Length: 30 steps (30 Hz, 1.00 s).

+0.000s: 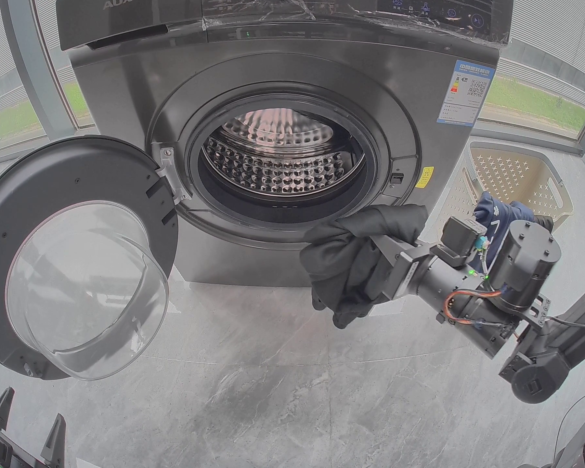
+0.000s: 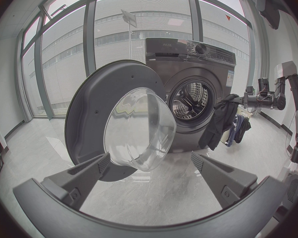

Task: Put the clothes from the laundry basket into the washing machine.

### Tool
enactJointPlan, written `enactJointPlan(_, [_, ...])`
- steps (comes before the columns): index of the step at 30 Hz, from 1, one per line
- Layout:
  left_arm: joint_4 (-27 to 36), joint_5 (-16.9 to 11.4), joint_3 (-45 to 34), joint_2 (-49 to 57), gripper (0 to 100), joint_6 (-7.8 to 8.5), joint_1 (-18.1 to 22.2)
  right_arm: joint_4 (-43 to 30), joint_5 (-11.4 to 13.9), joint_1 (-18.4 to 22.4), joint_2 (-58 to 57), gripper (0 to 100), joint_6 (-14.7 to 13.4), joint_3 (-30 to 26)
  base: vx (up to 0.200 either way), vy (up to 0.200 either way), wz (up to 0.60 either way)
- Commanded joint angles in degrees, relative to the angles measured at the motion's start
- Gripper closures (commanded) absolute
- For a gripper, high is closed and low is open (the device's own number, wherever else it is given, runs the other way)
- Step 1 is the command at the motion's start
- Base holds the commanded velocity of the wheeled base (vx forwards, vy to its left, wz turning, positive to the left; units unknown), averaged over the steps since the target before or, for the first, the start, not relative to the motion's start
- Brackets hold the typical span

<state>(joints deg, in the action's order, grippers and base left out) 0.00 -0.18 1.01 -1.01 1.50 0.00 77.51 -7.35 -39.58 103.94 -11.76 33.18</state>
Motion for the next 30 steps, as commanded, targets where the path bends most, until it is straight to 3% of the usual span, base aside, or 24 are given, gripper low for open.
enactJointPlan(1, [0.0, -0.1, -1.0, 0.7, 0, -0.09, 0.2, 0.2, -0.6, -0.9, 5.8, 100, -0.1, 5.0, 0.0, 0.0, 0.0])
enactJointPlan(9, [-0.4, -1.6, -1.0, 1.0, 0, 2.37, 0.0, 0.2, -0.9, -3.7, 6.9, 100, -2.3, 8.8, 0.0, 0.0, 0.0])
enactJointPlan(18, [-0.5, -2.2, -1.0, 1.0, 0, 2.37, -0.1, 2.2, -0.2, -4.1, 8.5, 100, -2.8, 11.9, 0.0, 0.0, 0.0])
enactJointPlan(20, [-0.9, -2.2, -1.0, 1.0, 0, 2.1, 0.0, 2.2, -0.1, -4.1, 8.5, 100, -2.8, 11.9, 0.0, 0.0, 0.0])
enactJointPlan(23, [-9.5, -1.9, 8.8, -3.5, 0, -1.15, 1.2, 2.2, 0.0, -4.0, 8.5, 100, -2.8, 12.4, 0.0, 0.0, 0.0])
enactJointPlan(24, [-9.5, -1.9, 8.8, -3.5, 0, -1.15, 1.2, 2.2, 0.0, -4.0, 8.5, 100, -2.8, 12.4, 0.0, 0.0, 0.0])
enactJointPlan(25, [-14.0, -3.0, 12.8, -11.0, 0, -0.97, 1.1, 2.1, 0.1, -4.0, 8.7, 100, -2.8, 13.6, 0.0, 0.0, 0.0])
enactJointPlan(27, [-14.0, -5.4, 12.3, -14.0, 0, -0.53, -0.2, 2.1, 0.1, -4.1, 9.1, 100, -2.8, 14.8, 0.0, 0.0, 0.0])
enactJointPlan(28, [-13.4, -10.0, 10.7, -17.2, 0, -0.36, -1.5, 2.2, 0.1, -4.1, 10.1, 100, -2.8, 15.9, 0.0, 0.0, 0.0])
enactJointPlan(30, [-13.4, -15.5, 9.3, -21.4, 0, -0.44, -3.0, 2.2, 0.1, -4.1, 10.6, 100, -2.8, 16.9, 0.0, 0.0, 0.0])
